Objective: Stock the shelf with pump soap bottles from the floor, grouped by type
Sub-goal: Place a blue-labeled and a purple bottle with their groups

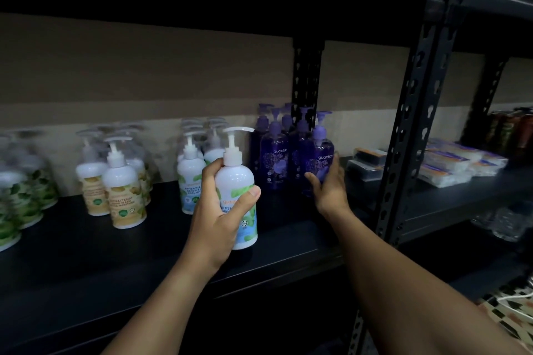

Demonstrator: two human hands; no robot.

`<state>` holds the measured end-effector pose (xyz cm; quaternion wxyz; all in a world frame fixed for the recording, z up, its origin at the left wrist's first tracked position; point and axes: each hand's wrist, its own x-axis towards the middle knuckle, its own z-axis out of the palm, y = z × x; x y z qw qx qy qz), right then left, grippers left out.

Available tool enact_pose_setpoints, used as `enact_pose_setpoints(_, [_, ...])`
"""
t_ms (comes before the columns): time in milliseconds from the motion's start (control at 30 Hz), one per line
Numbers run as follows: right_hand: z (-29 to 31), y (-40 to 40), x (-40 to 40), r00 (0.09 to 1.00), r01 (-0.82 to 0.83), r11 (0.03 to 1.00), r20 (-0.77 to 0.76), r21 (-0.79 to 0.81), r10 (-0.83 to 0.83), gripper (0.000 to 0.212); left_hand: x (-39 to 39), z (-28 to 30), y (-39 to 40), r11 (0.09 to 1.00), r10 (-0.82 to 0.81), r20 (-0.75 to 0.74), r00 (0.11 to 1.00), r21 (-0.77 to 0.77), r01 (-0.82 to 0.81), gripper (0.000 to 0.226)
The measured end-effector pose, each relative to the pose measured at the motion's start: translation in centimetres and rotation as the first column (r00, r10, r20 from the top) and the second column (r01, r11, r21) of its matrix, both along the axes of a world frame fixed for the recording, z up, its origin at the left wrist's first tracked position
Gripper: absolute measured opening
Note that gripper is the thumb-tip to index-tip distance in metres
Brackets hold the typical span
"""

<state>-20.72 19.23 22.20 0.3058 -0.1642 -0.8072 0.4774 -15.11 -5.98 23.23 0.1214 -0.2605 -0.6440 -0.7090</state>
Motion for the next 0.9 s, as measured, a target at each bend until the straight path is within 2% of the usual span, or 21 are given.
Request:
enact_pose_setpoints(533, [-0.11,-0.16,0.42,1.0,0.02,0.998,-0.007,0.051,-0.019,0.089,-0.04,-0.09,-0.15,1.0,0.014,0.004,1.0,0.0,-0.014,0.068])
enact_pose_setpoints(900, [-0.09,-0.03,0.36,0.999,-0.05,0.999,0.017,-0.018,0.05,0.087,0.09,-0.05,-0.18,1.0,0.026,-0.015,1.0,0.003,-0.026,0.066])
